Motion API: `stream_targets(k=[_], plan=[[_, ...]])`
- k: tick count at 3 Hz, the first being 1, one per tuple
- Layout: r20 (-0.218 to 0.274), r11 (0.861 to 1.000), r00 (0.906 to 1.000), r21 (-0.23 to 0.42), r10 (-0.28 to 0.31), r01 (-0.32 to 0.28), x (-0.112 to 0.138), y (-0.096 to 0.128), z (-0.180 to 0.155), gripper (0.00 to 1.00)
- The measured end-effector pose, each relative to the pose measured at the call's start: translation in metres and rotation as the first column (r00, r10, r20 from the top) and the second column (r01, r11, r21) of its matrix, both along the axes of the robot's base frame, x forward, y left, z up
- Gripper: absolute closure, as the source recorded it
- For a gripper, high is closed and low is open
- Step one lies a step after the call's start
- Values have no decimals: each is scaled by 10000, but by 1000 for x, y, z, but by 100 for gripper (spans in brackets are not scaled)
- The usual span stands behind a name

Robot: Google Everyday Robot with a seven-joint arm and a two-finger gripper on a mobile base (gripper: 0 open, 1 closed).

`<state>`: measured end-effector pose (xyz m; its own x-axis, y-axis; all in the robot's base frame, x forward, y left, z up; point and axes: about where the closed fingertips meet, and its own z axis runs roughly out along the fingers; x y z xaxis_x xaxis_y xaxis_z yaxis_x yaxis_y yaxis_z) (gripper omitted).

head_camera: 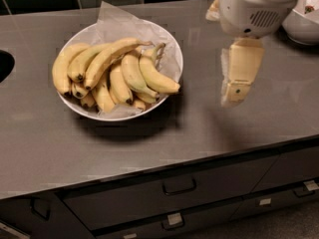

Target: Pick banana from white bowl

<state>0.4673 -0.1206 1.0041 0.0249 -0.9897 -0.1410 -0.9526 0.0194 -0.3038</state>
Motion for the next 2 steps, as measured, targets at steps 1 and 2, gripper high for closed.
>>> stream_targets(k=[1,2], plan=[[235,9935,9936,-300,1102,-1095,9,43,14,0],[883,9727,9688,-359,2317,-2294,16,97,34,0]])
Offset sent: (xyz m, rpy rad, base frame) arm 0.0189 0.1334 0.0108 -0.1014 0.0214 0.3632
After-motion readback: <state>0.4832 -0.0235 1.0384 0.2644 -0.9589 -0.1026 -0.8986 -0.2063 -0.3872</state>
